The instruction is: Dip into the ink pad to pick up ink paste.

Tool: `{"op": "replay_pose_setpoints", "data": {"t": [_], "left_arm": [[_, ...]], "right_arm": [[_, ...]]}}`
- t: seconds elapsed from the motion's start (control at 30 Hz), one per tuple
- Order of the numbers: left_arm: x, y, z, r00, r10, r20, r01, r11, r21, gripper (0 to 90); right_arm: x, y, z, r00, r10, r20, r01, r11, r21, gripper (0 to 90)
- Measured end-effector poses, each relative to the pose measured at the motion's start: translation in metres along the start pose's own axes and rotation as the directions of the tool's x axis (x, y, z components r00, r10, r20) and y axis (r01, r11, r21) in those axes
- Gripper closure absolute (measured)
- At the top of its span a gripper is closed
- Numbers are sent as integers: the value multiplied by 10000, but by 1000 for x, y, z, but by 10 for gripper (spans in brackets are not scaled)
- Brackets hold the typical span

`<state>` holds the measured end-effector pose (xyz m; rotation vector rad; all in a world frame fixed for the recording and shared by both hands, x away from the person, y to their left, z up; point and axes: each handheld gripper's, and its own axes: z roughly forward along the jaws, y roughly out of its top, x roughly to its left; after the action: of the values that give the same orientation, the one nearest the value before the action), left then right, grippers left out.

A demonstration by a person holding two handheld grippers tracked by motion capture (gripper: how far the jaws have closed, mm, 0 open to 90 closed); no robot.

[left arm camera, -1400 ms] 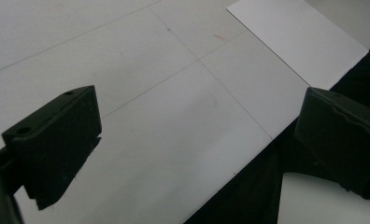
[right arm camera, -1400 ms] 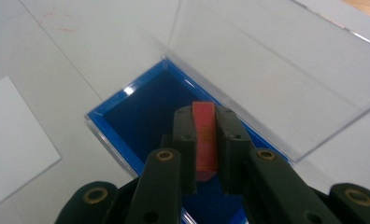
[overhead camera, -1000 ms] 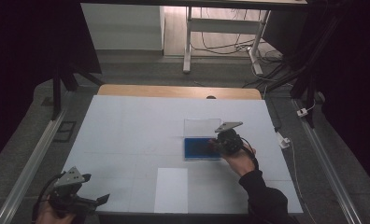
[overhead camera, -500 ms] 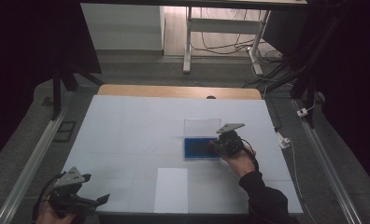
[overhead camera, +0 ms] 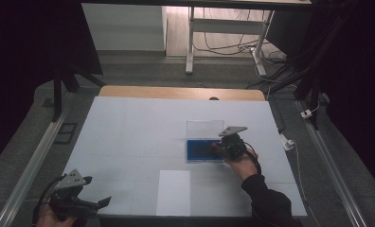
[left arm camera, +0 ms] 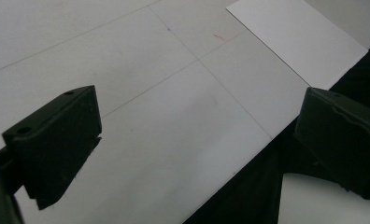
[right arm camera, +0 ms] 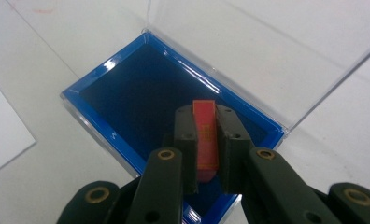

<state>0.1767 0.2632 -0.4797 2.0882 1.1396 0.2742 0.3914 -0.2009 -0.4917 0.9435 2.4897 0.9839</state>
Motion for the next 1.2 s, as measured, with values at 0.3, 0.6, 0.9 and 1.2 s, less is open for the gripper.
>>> {"op": "replay_pose_setpoints", "data": {"t": [0.3,0.6,0.9,1.2], "left_arm": [[0,0,0,10000,21,-15,-21,10000,6,6],[1,0,0,10000,-61,32,61,10000,-45,5],[1,0,-1,10000,-60,45,60,10000,-73,5],[1,0,-1,10000,-71,56,72,10000,-66,5]], "right_arm": [[4,0,1,9996,-178,228,179,9998,-32,808],[1,4,-1,10000,-42,3,42,9999,97,801],[1,11,-18,9997,224,-37,-226,9969,-753,800],[-1,10,-26,9995,224,-205,-239,9969,-754,800]]}}
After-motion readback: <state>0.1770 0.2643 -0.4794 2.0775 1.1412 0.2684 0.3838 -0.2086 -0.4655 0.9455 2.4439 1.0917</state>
